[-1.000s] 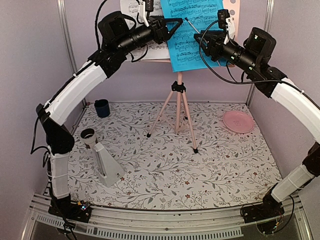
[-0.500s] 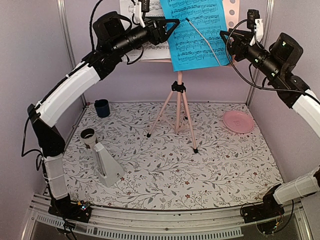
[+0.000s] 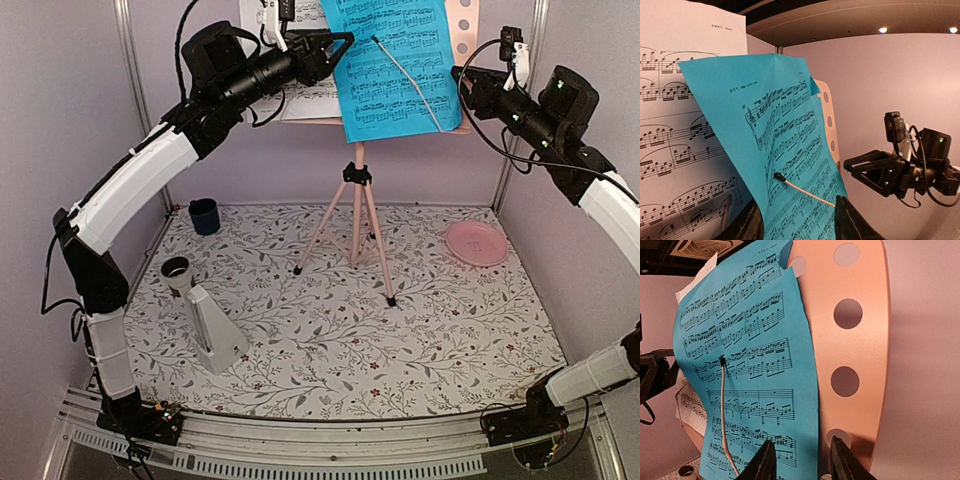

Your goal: Set up the instrument practice props

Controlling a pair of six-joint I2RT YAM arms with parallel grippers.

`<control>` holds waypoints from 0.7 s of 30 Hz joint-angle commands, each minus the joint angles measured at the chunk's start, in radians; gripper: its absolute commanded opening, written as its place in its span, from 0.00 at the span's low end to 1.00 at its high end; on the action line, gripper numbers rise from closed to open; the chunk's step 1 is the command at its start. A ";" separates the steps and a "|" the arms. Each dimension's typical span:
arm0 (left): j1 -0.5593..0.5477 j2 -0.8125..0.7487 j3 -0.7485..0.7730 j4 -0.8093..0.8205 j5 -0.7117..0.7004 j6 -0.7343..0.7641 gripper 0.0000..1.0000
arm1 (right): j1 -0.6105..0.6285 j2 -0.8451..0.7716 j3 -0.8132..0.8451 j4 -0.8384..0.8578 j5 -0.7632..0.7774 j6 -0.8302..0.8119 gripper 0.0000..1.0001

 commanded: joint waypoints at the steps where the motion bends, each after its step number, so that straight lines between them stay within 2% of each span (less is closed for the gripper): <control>1: -0.003 -0.005 0.017 0.019 0.006 0.004 0.48 | -0.007 0.043 0.055 0.000 -0.068 0.051 0.37; 8: -0.001 0.003 0.038 0.015 0.016 0.004 0.47 | -0.007 0.102 0.110 0.004 -0.094 0.070 0.33; 11: 0.000 0.002 0.041 0.014 0.018 0.004 0.46 | -0.007 0.106 0.115 0.013 -0.110 0.077 0.23; 13: 0.000 0.002 0.037 0.010 0.017 0.004 0.46 | -0.007 0.101 0.111 0.018 -0.106 0.078 0.10; 15: -0.001 0.002 0.032 0.004 0.017 0.002 0.46 | -0.007 0.093 0.099 0.028 -0.097 0.078 0.01; 21: 0.001 -0.034 -0.054 0.027 0.007 -0.011 0.49 | -0.007 0.063 0.052 0.059 -0.071 0.070 0.00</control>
